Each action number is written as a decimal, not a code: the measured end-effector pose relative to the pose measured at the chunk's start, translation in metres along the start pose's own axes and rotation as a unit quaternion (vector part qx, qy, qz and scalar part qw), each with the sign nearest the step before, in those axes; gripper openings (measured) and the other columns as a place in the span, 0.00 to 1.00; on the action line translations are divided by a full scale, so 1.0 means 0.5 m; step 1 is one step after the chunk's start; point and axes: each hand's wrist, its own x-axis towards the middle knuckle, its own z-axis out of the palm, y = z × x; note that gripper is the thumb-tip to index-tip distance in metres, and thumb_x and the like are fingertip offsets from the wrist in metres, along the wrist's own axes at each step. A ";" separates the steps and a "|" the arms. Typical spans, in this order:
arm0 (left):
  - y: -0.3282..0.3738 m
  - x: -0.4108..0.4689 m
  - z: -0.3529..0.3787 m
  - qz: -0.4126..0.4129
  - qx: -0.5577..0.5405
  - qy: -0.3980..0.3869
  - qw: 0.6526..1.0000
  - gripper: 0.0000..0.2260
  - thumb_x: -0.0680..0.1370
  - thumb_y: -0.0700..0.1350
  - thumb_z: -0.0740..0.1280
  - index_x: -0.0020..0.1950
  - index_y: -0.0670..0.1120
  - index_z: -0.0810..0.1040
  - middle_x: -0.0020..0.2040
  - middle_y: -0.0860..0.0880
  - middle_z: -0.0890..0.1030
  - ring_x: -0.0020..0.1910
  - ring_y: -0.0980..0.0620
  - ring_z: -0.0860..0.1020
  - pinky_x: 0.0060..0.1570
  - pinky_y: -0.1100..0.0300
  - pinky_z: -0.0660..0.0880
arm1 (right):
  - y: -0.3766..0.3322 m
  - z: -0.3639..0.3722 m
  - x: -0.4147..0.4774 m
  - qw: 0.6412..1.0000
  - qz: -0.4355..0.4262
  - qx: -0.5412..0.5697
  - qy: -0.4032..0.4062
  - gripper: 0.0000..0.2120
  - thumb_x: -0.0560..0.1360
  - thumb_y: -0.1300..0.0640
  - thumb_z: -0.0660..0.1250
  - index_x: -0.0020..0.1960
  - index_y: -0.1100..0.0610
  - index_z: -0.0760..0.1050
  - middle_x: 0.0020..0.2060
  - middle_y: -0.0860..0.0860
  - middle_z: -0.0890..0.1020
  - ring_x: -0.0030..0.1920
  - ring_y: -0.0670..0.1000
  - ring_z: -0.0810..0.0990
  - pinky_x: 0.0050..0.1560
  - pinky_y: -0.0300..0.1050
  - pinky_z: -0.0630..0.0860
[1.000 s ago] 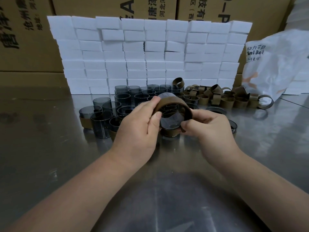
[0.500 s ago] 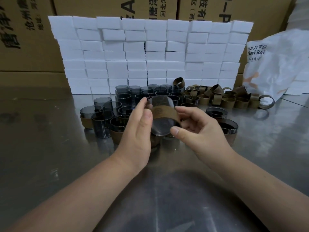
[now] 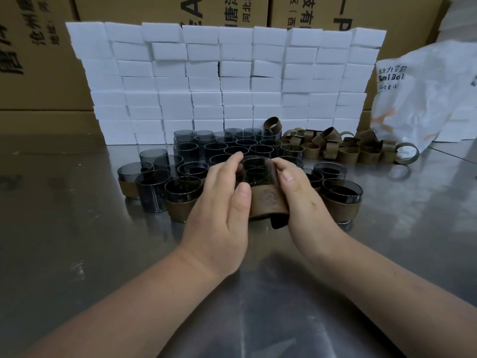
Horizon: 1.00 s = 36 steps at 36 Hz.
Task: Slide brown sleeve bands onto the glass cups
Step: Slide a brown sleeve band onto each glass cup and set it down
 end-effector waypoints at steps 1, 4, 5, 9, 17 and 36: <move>0.003 0.001 0.002 0.002 0.006 0.001 1.000 0.30 0.75 0.58 0.44 0.73 0.45 0.61 0.67 0.53 0.66 0.62 0.70 0.62 0.60 0.79 0.54 | 0.000 0.001 0.000 1.000 -0.004 -0.002 0.004 0.11 0.73 0.43 0.49 0.51 0.36 0.69 0.55 0.42 0.72 0.58 0.39 0.71 0.63 0.42 0.66; 0.009 0.003 0.004 0.014 0.010 0.010 1.000 0.30 0.76 0.58 0.43 0.72 0.44 0.62 0.70 0.50 0.65 0.69 0.59 0.61 0.69 0.65 0.55 | -0.002 0.002 0.001 0.999 -0.036 -0.012 0.009 0.12 0.74 0.42 0.50 0.53 0.41 0.67 0.54 0.43 0.70 0.56 0.41 0.70 0.61 0.43 0.66; 0.011 0.002 0.004 0.008 -0.007 0.007 1.000 0.30 0.76 0.59 0.44 0.72 0.44 0.62 0.70 0.50 0.66 0.69 0.58 0.62 0.70 0.60 0.57 | -0.002 0.003 0.000 0.999 -0.038 -0.006 0.007 0.15 0.73 0.40 0.50 0.55 0.43 0.67 0.54 0.45 0.71 0.55 0.44 0.71 0.58 0.44 0.67; 0.026 0.001 0.008 -0.100 -0.259 -0.018 0.960 0.25 0.72 0.63 0.51 0.63 0.52 0.68 0.64 0.49 0.71 0.65 0.55 0.69 0.68 0.51 0.64 | 0.003 0.003 -0.006 0.999 -0.030 0.024 -0.001 0.23 0.69 0.36 0.50 0.55 0.47 0.70 0.49 0.50 0.77 0.44 0.44 0.74 0.40 0.35 0.68; 0.038 0.009 0.018 -0.254 -0.476 0.064 0.839 0.21 0.69 0.63 0.57 0.44 0.45 0.72 0.42 0.46 0.73 0.46 0.48 0.72 0.54 0.51 0.70 | 0.010 0.023 -0.008 0.997 -0.066 -0.043 0.015 0.18 0.70 0.39 0.50 0.49 0.49 0.69 0.44 0.50 0.76 0.46 0.48 0.75 0.48 0.45 0.72; 0.032 0.013 0.033 -0.238 -0.481 0.138 0.833 0.23 0.66 0.62 0.54 0.38 0.43 0.72 0.36 0.44 0.77 0.37 0.48 0.77 0.43 0.51 0.74 | 0.007 0.038 -0.009 0.997 -0.070 -0.020 0.035 0.13 0.70 0.40 0.52 0.39 0.49 0.66 0.36 0.49 0.74 0.39 0.47 0.72 0.42 0.54 0.71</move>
